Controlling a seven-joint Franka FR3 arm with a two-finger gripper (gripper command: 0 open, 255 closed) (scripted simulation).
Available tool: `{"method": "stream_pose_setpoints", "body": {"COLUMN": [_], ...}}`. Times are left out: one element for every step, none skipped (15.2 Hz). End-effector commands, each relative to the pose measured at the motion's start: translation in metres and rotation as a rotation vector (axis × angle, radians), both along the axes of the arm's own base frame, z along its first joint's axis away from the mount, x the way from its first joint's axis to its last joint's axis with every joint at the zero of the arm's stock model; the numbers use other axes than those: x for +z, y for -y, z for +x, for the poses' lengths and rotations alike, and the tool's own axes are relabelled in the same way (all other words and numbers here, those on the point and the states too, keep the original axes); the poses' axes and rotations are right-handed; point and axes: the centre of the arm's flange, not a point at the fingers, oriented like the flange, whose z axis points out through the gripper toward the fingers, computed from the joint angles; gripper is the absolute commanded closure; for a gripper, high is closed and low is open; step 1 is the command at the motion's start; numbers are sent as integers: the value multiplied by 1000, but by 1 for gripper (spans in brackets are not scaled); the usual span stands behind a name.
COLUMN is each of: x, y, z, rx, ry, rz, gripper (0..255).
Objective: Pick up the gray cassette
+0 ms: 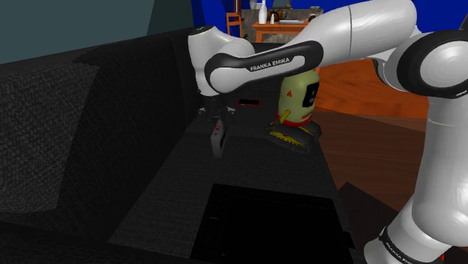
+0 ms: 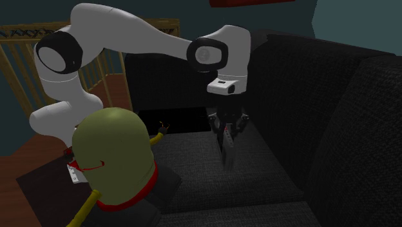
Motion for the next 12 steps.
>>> {"method": "stream_pose_setpoints", "body": {"x": [10, 16, 21, 26, 32, 37, 42, 47, 53, 58, 59, 59], "y": [0, 0, 0, 0, 0, 0, 0, 0, 0, 0, 0, 0], "z": [1, 1, 1, 1, 1, 1, 1, 1, 1, 1, 1, 1], "rx": [0, 0, 0, 0, 0, 0, 0, 0, 0, 0, 0, 0], "ry": [0, 0, 0, 0, 0, 0, 0, 0, 0, 0, 0, 0], "rz": [0, 0, 0, 0, 0, 0, 0, 0, 0, 0, 0, 0], "gripper": [255, 255, 255, 255, 255, 255, 255, 255, 255, 255, 255, 255]}}
